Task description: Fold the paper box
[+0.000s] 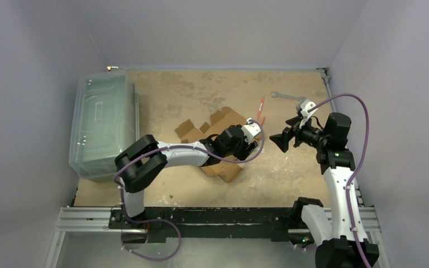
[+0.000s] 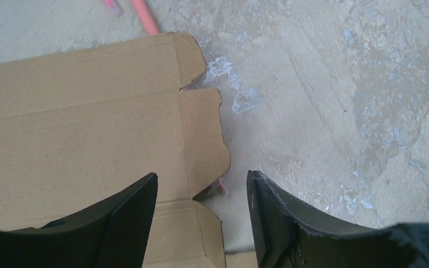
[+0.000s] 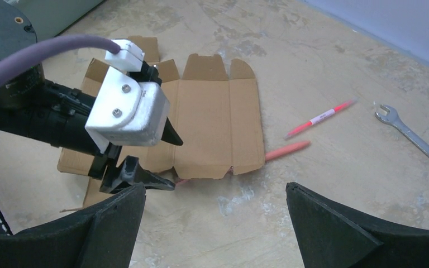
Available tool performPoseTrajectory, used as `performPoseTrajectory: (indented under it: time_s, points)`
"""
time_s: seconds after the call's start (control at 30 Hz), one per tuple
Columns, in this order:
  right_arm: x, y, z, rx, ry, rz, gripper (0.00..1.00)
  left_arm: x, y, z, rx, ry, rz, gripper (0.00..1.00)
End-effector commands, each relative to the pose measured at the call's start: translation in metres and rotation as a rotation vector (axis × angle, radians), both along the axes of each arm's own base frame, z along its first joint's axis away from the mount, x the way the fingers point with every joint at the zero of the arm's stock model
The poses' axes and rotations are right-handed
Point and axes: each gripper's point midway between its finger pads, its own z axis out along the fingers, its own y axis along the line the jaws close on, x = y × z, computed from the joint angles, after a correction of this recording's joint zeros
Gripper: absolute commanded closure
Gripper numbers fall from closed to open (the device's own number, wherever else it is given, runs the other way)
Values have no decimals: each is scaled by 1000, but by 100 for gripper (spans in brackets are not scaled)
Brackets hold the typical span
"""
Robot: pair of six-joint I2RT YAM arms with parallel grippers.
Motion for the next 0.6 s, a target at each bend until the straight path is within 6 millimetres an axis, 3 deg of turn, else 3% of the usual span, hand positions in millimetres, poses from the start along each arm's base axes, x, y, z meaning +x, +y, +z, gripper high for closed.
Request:
performPoseTrajectory:
  time_s: [0.0,0.23,0.43,0.57]
  points:
    - [3,0,8,9,-33,1,1,14,-25,25,-74,-105,-3,42]
    - [3,0,7,8,-29,-3,1,24,-24,13,-61,-131,31,66]
    - [4,-1,6,7,-28,-5,1,26,-17,16,-68,-155,66,100]
    - [4,-1,5,6,-26,-7,1,31,-1,28,-83,-191,133,100]
